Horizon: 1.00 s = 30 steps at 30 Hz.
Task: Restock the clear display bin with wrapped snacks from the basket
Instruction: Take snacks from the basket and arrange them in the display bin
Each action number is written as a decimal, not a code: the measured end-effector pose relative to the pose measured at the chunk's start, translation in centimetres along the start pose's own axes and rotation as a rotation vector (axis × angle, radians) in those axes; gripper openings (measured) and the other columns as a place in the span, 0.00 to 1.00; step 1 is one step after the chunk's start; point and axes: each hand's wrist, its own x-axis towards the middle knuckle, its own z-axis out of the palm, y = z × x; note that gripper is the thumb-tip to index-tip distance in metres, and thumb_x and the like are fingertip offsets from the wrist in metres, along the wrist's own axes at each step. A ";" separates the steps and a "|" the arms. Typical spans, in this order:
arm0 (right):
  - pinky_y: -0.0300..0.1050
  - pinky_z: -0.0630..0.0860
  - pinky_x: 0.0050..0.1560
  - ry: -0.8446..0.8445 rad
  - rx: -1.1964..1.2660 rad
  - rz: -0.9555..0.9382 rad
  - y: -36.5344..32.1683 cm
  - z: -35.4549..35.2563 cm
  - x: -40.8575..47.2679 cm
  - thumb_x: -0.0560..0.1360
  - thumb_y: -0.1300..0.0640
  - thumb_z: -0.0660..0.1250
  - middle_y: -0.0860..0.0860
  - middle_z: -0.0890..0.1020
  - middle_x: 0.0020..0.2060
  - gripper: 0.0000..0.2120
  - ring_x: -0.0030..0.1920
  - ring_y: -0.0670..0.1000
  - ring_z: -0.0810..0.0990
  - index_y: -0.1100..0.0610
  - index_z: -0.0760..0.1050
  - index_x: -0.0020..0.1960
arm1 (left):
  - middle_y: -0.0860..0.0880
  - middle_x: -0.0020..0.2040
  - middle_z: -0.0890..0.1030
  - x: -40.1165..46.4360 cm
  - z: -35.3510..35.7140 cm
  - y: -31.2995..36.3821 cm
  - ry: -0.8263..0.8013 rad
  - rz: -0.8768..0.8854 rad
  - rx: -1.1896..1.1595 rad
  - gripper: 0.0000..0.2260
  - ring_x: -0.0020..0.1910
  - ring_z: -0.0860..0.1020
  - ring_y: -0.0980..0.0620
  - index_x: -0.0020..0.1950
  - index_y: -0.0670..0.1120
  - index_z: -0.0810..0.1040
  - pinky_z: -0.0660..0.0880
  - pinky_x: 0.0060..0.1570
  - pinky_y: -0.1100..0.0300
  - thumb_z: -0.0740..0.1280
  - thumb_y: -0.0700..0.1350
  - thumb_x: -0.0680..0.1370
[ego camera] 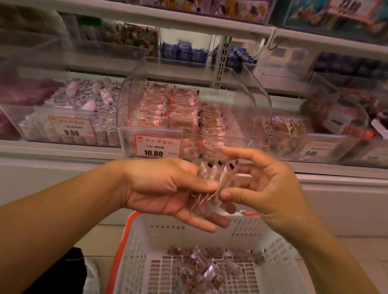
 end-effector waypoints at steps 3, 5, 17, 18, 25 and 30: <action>0.47 0.81 0.52 -0.078 -0.020 -0.019 0.0 0.2 0.0 0.62 0.57 0.79 0.47 0.82 0.59 0.31 0.53 0.50 0.83 0.47 0.77 0.64 | 0.37 0.59 0.81 -0.1 0.1 0.6 0.048 0.019 0.019 0.16 0.58 0.81 0.39 0.63 0.38 0.78 0.83 0.44 0.54 0.67 0.42 0.77; 0.45 0.81 0.52 -0.129 0.024 -0.014 0.2 0.6 -0.1 0.65 0.58 0.77 0.48 0.82 0.59 0.30 0.53 0.51 0.84 0.48 0.76 0.66 | 0.37 0.55 0.82 0.0 0.3 0.8 0.093 0.021 0.021 0.13 0.55 0.83 0.41 0.60 0.40 0.81 0.83 0.38 0.57 0.68 0.41 0.76; 0.56 0.78 0.56 -0.385 -0.392 -0.120 -4.6 -0.7 3.7 0.65 0.55 0.79 0.46 0.80 0.49 0.18 0.52 0.50 0.81 0.47 0.78 0.52 | 0.45 0.46 0.84 -1.4 0.8 5.1 0.221 0.036 0.580 0.27 0.44 0.84 0.48 0.61 0.45 0.69 0.77 0.28 0.63 0.77 0.35 0.67; 0.57 0.78 0.53 -0.390 -0.418 -0.137 -5.5 -0.7 4.8 0.65 0.58 0.79 0.47 0.81 0.48 0.18 0.50 0.50 0.81 0.48 0.78 0.51 | 0.44 0.46 0.84 -1.7 0.6 5.8 0.267 0.094 0.572 0.30 0.43 0.84 0.47 0.63 0.45 0.68 0.76 0.26 0.64 0.78 0.37 0.66; 0.47 0.80 0.43 -0.337 -0.513 -0.145 -8.1 -0.7 12.6 0.67 0.55 0.76 0.48 0.85 0.41 0.13 0.38 0.49 0.83 0.49 0.80 0.50 | 0.46 0.47 0.85 -2.5 -2.7 10.2 0.676 0.373 0.372 0.28 0.35 0.82 0.53 0.58 0.47 0.77 0.75 0.25 0.61 0.68 0.66 0.69; 0.56 0.80 0.47 -0.299 -0.657 0.006 -5.6 -0.8 16.4 0.68 0.54 0.77 0.50 0.86 0.39 0.10 0.36 0.48 0.82 0.50 0.82 0.47 | 0.54 0.46 0.83 -3.0 -5.8 9.7 1.138 0.562 0.858 0.09 0.46 0.82 0.58 0.51 0.53 0.77 0.80 0.39 0.60 0.62 0.56 0.80</action>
